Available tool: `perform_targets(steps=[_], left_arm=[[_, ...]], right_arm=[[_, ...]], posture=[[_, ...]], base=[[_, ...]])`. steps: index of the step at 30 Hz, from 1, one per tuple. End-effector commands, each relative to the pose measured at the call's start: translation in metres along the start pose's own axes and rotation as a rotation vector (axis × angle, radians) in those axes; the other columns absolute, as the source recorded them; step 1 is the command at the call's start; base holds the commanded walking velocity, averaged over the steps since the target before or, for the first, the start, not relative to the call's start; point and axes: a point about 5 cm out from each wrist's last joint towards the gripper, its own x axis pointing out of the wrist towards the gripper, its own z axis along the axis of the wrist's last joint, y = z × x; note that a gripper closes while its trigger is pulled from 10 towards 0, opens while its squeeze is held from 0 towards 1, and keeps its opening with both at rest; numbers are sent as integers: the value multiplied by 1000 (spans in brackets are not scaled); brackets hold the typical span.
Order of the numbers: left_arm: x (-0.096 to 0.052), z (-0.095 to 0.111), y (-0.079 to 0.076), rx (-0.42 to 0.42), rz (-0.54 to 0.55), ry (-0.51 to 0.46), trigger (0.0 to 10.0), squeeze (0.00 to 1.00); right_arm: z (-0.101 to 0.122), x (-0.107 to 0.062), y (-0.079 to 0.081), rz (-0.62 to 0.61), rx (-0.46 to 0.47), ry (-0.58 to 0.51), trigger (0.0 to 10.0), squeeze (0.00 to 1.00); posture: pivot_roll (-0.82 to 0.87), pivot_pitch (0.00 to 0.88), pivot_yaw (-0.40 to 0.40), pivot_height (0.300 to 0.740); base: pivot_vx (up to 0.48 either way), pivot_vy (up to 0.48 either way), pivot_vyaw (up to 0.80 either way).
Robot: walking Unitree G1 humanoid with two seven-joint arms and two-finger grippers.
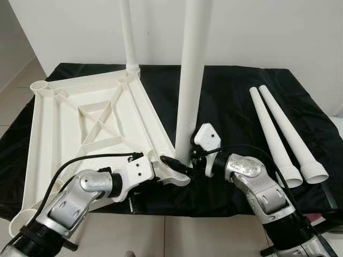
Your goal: Building children table
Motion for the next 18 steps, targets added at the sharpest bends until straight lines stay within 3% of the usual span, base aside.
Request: perform_targets(steps=[1, 13, 15, 18], left_arm=[[7, 18, 9, 52, -13, -55, 0, 0], [31, 35, 35, 45, 71, -71, 0, 0], [39, 40, 44, 33, 114, -70, 0, 0], [43, 43, 48, 29, 126, -74, 0, 0]], right_arm=[[-19, 5, -2, -74, 40, 85, 0, 0], [-36, 21, -16, -374, 100, 189, 0, 0], [-43, 25, -29, -555, 123, 238, 0, 0], [-44, 26, -36, -643, 136, 252, 0, 0]], posture=[[39, 90, -8, 740], [41, 143, -5, 740], [45, 156, -4, 740], [45, 159, -4, 740]], base=[[0, 0, 0], [0, 0, 0], [0, 0, 0], [0, 0, 0]])
